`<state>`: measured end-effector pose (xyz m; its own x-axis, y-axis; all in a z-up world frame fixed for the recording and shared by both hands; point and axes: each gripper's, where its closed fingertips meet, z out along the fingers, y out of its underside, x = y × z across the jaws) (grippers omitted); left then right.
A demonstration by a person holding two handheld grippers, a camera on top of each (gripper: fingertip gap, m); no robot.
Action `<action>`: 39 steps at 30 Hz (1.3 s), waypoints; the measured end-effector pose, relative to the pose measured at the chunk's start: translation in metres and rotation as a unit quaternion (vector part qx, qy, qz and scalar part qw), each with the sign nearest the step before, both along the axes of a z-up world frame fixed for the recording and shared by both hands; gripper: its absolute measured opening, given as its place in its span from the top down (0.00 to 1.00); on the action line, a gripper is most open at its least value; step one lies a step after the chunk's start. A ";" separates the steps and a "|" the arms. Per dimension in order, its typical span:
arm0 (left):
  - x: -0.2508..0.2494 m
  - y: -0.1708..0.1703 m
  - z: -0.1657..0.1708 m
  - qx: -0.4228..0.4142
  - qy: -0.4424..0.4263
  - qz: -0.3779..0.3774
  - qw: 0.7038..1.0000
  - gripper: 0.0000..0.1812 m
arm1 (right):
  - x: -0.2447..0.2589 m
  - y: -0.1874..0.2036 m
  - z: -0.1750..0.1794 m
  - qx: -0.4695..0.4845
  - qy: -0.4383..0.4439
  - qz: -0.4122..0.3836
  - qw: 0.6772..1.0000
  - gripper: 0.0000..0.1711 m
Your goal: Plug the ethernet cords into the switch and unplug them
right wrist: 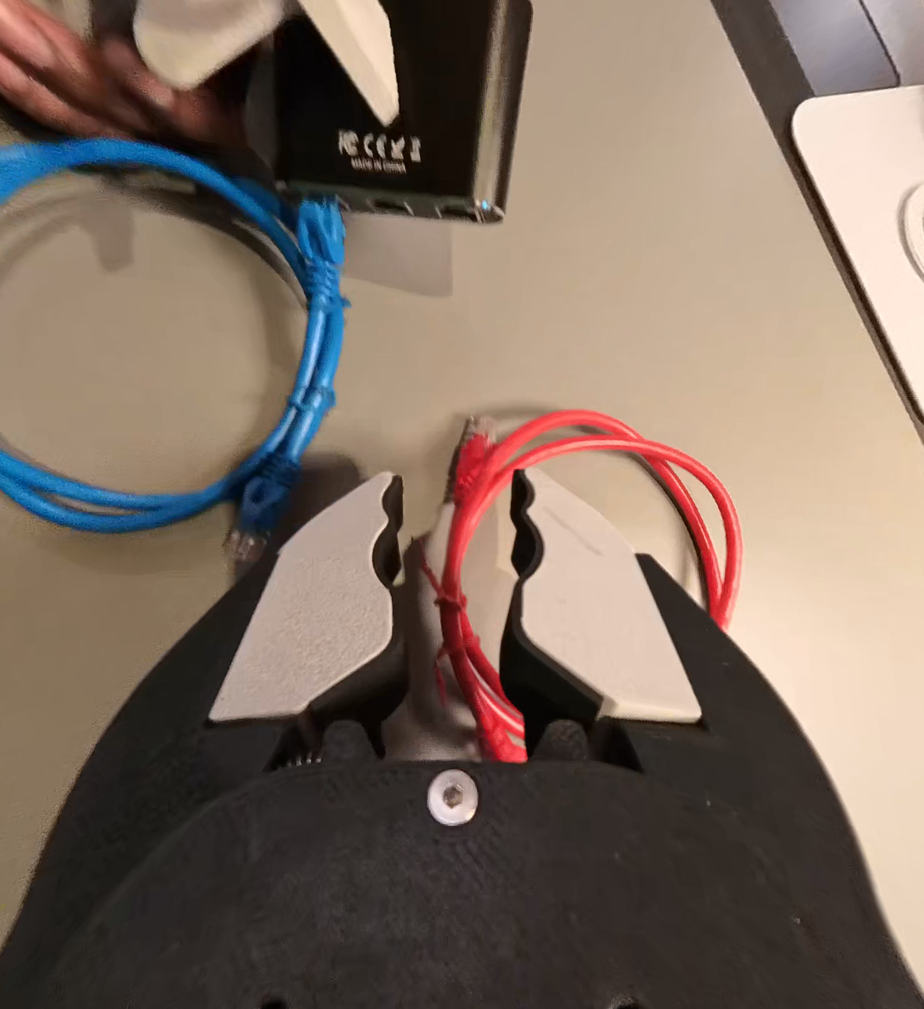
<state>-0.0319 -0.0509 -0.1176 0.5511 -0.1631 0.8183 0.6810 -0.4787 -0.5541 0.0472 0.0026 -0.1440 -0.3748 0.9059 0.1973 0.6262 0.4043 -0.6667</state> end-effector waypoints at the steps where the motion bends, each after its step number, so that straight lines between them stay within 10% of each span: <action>1: 0.000 0.000 0.001 0.002 -0.001 -0.002 1.000 0.85 | 0.005 0.005 0.002 0.001 0.005 0.002 1.000 0.77; 11: 0.003 0.000 0.000 0.002 -0.001 -0.009 1.000 0.85 | 0.084 0.098 -0.008 0.001 -0.018 -0.120 0.993 0.87; 27: 0.005 0.000 -0.003 -0.008 0.008 -0.008 1.000 0.85 | 0.034 0.044 0.017 -0.024 0.005 -0.082 0.996 0.85; 39: 0.003 0.000 -0.004 -0.012 0.001 0.001 1.000 0.85 | -0.026 0.005 -0.035 -0.067 -0.147 -0.119 0.980 0.75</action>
<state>-0.0284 -0.0512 -0.1219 0.5532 -0.1420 0.8209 0.6813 -0.4900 -0.5438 0.0215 0.0072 -0.1788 -0.1728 0.9849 -0.0145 0.8652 0.1447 -0.4802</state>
